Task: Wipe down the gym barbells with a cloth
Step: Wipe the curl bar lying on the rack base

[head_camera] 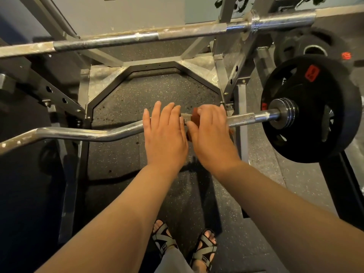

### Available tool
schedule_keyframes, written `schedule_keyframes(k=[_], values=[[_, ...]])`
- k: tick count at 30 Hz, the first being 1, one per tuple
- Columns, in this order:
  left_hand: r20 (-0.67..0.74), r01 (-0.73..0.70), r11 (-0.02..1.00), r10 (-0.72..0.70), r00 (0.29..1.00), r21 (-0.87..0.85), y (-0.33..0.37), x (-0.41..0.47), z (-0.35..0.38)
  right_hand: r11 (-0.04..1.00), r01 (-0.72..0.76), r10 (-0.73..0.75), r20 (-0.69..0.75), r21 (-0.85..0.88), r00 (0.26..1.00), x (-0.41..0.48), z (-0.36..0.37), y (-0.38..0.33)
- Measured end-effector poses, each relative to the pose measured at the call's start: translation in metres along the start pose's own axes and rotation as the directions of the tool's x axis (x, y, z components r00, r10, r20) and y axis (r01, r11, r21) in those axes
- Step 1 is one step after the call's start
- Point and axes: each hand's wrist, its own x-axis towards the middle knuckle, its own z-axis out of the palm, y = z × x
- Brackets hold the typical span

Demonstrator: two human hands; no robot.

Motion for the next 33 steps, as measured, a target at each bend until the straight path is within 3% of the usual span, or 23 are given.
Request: schedule_keyframes(k=[3, 6, 8, 10, 11, 14, 17, 20, 24, 30, 33], values=[[-0.006, -0.018, 1.0, 0.018, 1.0, -0.005, -0.003, 0.0, -0.001, 0.996, 0.034, -0.028, 0.069, -0.087, 0.997, -0.003, -0.023, 0.028], [-0.005, 0.013, 0.999, -0.013, 1.0, -0.04, 0.0, 0.001, -0.002, 0.993, -0.064, 0.06, -0.039, -0.096, 0.997, -0.005, -0.04, 0.05], [0.0, 0.036, 0.998, -0.036, 0.999, -0.055, 0.002, 0.003, -0.001, 0.983, -0.184, 0.182, -0.098, -0.012, 0.978, -0.005, -0.037, 0.042], [-0.002, 0.041, 0.997, -0.041, 0.999, -0.061, 0.003, 0.003, -0.001, 0.95, -0.288, 0.297, -0.06, 0.119, 0.953, -0.001, -0.024, 0.019], [-0.002, 0.04, 0.997, -0.041, 0.999, -0.067, 0.002, 0.003, -0.001, 0.949, -0.28, 0.287, -0.026, 0.145, 0.958, 0.003, -0.016, 0.006], [0.015, 0.027, 0.995, -0.025, 1.0, -0.1, -0.002, 0.003, -0.003, 0.994, -0.08, 0.077, 0.034, 0.074, 0.996, 0.018, 0.003, -0.018], [0.014, -0.008, 0.994, 0.009, 1.0, -0.11, -0.007, 0.003, -0.005, 0.994, 0.044, -0.039, 0.056, -0.096, 0.998, 0.024, 0.002, -0.009], [0.003, -0.024, 0.996, 0.025, 1.0, -0.085, -0.006, 0.001, -0.005, 0.981, 0.13, -0.12, 0.079, -0.143, 0.99, 0.006, 0.0, 0.012], [-0.006, -0.012, 0.997, 0.011, 1.0, -0.076, -0.003, 0.001, -0.004, 0.974, 0.173, -0.17, 0.032, -0.145, 0.985, -0.012, 0.002, 0.034], [-0.021, 0.011, 0.996, -0.013, 1.0, -0.087, -0.003, 0.003, 0.0, 0.954, -0.046, 0.027, -0.068, -0.295, 0.997, 0.014, 0.01, -0.003], [-0.025, -0.015, 0.997, 0.013, 1.0, -0.079, -0.005, 0.002, -0.001, 0.963, 0.056, -0.064, -0.025, -0.262, 0.998, 0.007, 0.002, 0.011]])
